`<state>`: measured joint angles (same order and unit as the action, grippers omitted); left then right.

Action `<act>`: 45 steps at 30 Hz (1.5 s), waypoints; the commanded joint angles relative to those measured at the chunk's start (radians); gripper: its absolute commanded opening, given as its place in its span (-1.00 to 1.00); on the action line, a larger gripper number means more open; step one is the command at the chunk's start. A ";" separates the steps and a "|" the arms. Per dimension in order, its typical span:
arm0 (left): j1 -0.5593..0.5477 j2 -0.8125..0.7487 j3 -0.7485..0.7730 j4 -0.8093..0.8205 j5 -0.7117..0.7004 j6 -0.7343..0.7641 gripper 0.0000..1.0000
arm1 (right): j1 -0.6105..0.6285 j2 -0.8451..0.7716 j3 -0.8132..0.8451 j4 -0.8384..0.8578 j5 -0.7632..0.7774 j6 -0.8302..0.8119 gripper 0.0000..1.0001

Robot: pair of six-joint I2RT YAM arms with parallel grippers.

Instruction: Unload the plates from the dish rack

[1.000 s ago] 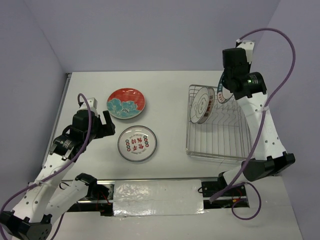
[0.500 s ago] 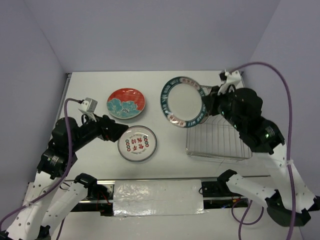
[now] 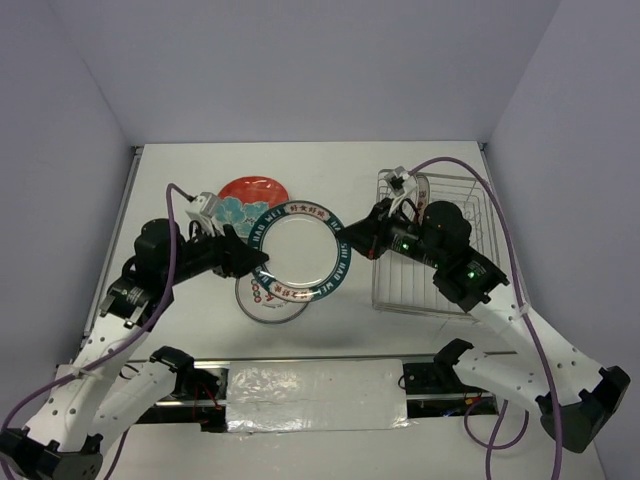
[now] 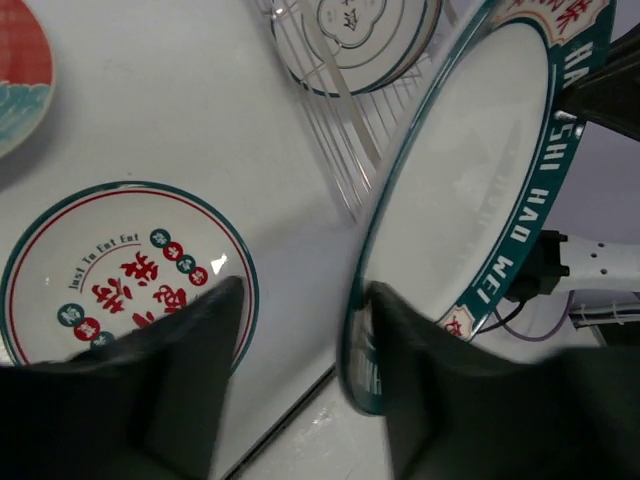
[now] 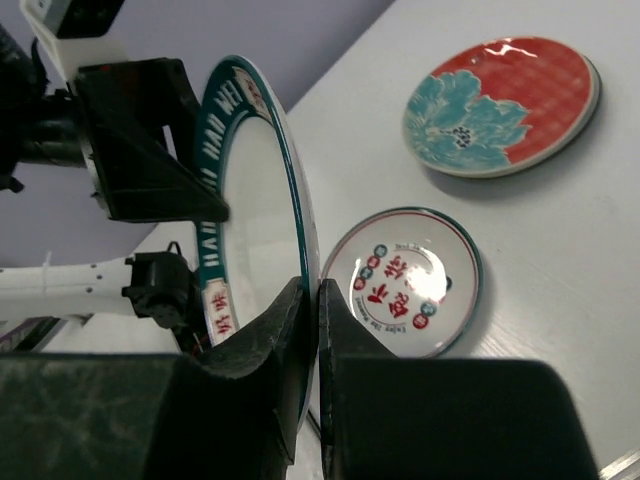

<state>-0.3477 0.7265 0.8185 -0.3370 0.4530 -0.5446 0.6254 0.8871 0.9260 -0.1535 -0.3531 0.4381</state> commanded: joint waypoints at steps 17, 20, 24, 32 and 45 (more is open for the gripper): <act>-0.002 0.042 -0.082 -0.137 -0.387 -0.126 -1.00 | 0.030 -0.221 -0.133 -0.055 0.450 0.077 1.00; 0.000 0.063 -0.140 -0.099 -0.366 -0.152 -1.00 | 0.030 -0.272 -0.139 -0.110 0.479 0.062 1.00; 0.000 0.071 -0.197 -0.059 -0.350 -0.170 -0.89 | 0.030 -0.310 -0.141 -0.187 0.516 0.047 1.00; 0.000 0.070 -0.266 -0.037 -0.343 -0.183 0.38 | 0.031 -0.292 -0.141 -0.234 0.571 0.057 1.00; 0.000 0.088 -0.045 -0.293 -0.450 -0.112 0.99 | 0.027 0.001 0.166 -0.604 0.897 0.114 1.00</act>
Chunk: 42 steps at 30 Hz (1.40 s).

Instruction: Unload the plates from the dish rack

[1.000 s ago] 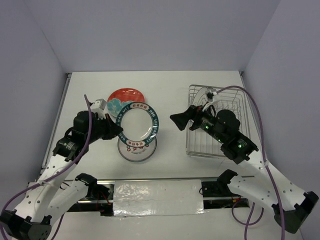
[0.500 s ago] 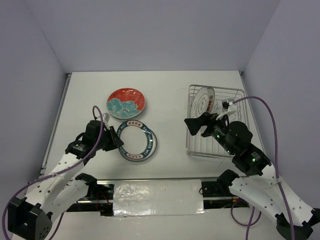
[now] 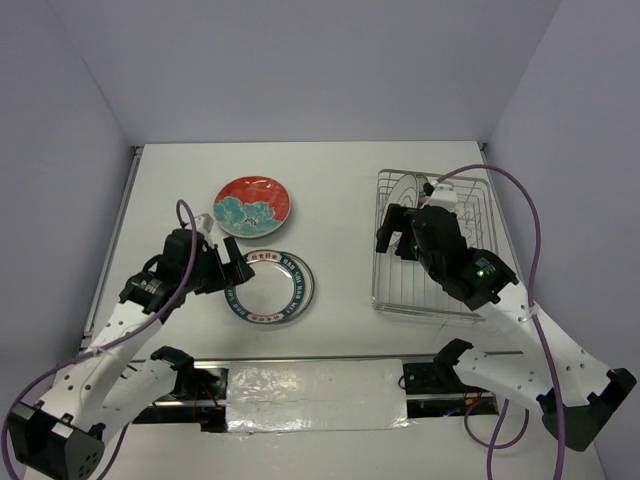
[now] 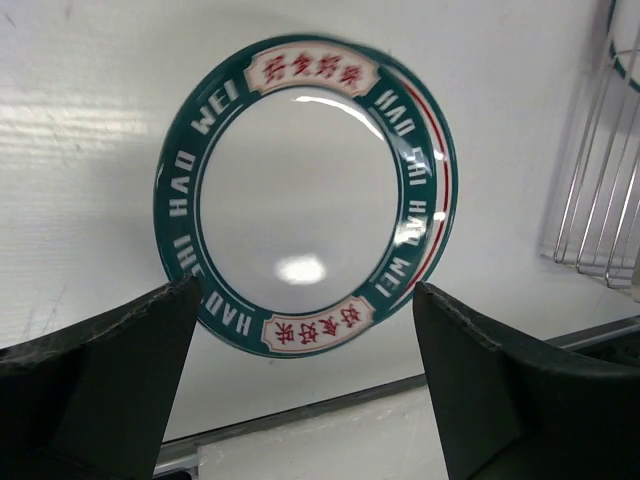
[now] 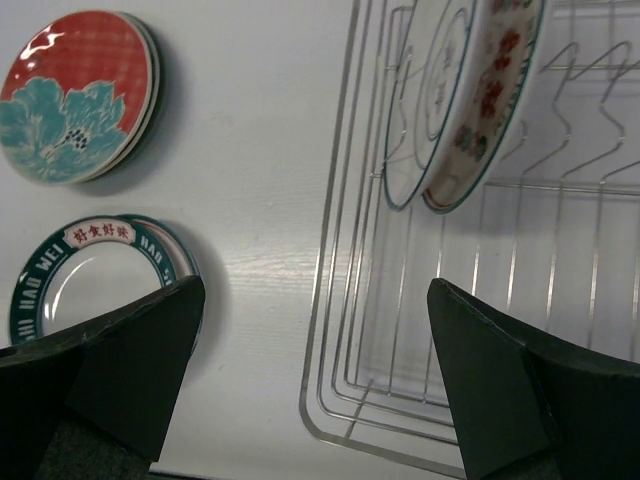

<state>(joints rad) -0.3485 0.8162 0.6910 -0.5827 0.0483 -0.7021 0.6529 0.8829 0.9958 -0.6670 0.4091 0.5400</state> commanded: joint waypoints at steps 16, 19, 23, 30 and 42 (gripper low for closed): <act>0.000 0.046 0.186 -0.080 -0.046 0.151 0.99 | -0.200 0.152 0.280 -0.177 0.154 -0.165 0.81; 0.000 -0.038 0.222 -0.101 -0.172 0.194 0.99 | -0.277 0.153 0.264 -0.094 0.114 -0.230 0.28; 0.000 -0.115 0.174 -0.059 -0.239 0.167 0.99 | -0.335 0.197 0.270 -0.024 0.091 -0.270 -0.04; 0.000 -0.137 0.157 -0.043 -0.183 0.177 0.99 | -0.398 0.353 0.314 0.018 0.034 -0.307 -0.11; -0.001 -0.106 0.156 -0.035 -0.151 0.190 0.99 | -0.432 0.522 0.271 0.115 0.000 -0.311 -0.28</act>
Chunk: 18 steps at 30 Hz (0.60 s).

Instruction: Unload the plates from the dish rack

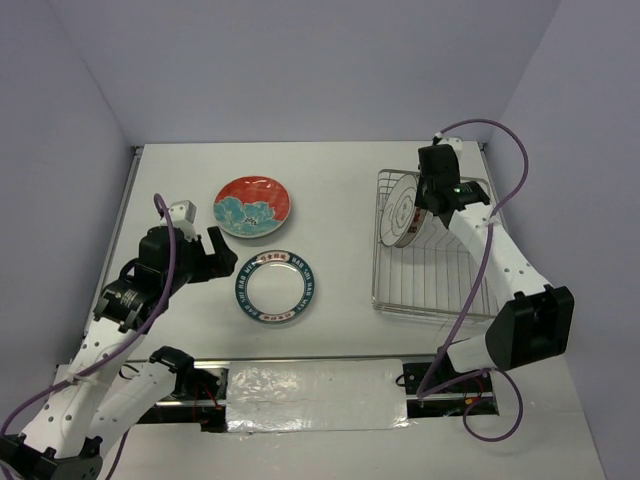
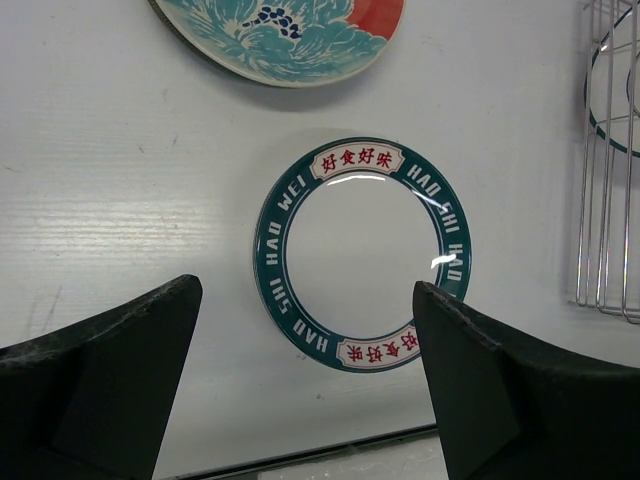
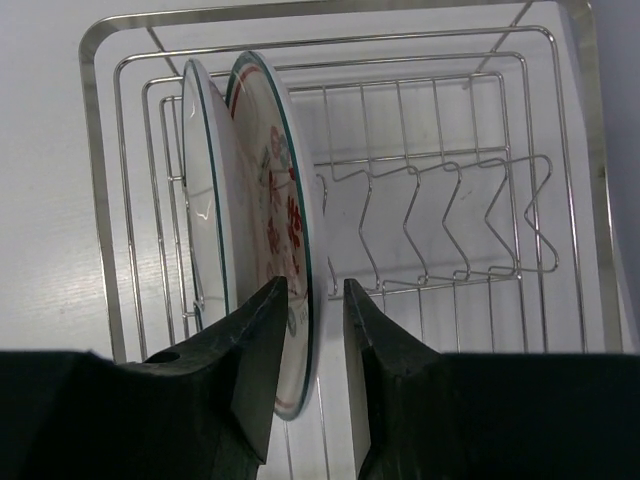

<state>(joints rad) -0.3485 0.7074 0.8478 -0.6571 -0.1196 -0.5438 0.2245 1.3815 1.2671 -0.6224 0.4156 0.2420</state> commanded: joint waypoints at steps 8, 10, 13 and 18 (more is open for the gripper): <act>-0.001 0.004 0.000 0.037 0.011 0.031 0.99 | -0.002 0.025 0.000 0.072 0.074 -0.001 -0.69; -0.001 0.006 0.000 0.037 0.011 0.031 0.99 | 0.006 0.007 0.011 0.064 0.098 -0.009 -0.76; -0.001 0.007 0.002 0.034 0.006 0.030 0.99 | 0.012 -0.005 0.034 0.049 0.140 -0.013 -0.82; 0.000 0.000 0.002 0.033 0.000 0.028 0.99 | 0.018 -0.004 0.098 0.003 0.178 -0.024 -0.86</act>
<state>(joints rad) -0.3485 0.7120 0.8478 -0.6571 -0.1150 -0.5262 0.2379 1.4273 1.2690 -0.6201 0.5030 0.2176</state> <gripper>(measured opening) 0.994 0.138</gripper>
